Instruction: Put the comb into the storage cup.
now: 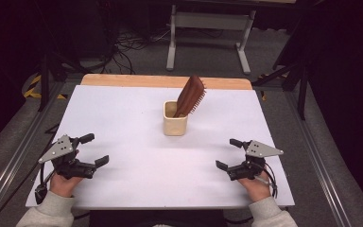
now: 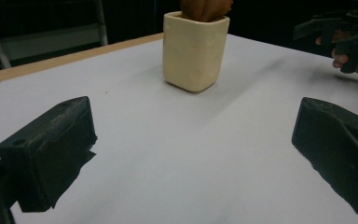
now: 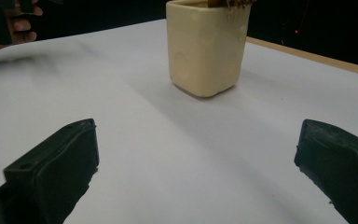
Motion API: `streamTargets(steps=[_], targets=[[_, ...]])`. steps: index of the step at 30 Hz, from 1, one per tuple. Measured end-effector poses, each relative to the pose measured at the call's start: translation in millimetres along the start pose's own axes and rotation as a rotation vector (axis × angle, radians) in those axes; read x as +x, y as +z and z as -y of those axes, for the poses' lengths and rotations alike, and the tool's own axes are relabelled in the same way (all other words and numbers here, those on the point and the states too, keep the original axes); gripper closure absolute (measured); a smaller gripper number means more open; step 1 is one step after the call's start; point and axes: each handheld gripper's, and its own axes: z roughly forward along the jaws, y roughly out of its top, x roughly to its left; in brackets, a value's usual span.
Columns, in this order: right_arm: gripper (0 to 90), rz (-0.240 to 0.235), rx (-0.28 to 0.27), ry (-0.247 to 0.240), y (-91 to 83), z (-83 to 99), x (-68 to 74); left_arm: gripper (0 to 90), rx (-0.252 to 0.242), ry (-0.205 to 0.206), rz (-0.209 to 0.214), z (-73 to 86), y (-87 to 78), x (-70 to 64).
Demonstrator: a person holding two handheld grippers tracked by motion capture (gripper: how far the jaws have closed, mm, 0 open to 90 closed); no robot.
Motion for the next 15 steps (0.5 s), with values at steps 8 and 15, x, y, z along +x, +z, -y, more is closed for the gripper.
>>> streamTargets(steps=[8,15], targets=[[0.2,0.019,0.019,0.038,5.5,12.0,-3.0,0.3,0.024,-0.002,-0.015,6.9,3.3,2.6],[0.2,0.026,0.021,0.021,2.9,11.8,-0.7,0.1,0.003,-0.033,-0.023,13.0,4.7,5.1]])
